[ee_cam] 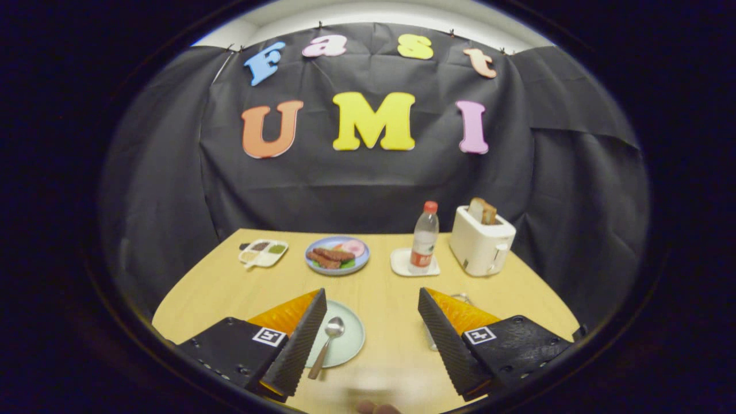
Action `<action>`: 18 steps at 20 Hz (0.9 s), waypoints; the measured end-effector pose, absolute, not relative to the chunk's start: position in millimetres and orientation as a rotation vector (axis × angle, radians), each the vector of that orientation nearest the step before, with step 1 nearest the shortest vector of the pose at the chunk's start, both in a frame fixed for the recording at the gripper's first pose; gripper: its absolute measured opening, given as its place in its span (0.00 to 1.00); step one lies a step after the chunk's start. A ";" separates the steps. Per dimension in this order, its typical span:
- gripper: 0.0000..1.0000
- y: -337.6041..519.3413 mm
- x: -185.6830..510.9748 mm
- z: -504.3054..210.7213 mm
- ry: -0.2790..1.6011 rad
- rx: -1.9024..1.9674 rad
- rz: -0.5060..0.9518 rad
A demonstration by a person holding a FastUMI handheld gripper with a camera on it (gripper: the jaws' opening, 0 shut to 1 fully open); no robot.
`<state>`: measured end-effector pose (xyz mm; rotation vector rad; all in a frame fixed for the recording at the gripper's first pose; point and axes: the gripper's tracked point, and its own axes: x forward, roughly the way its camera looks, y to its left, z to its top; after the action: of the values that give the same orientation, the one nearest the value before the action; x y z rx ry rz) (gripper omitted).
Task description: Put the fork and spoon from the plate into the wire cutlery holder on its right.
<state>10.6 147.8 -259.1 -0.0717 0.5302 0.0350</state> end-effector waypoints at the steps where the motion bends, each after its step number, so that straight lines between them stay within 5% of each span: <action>1: 0.96 157.3 8.1 -280.4 0.577 -0.074 0.048; 13: 0.91 200.9 10.9 -430.4 0.950 -0.150 0.028; 17: 0.59 204.6 9.9 -452.0 1.051 -0.107 0.004; 18: 0.39 206.1 9.0 -453.9 1.070 -0.093 0.005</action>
<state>9.0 206.1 -453.9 -0.0927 1.0705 0.0051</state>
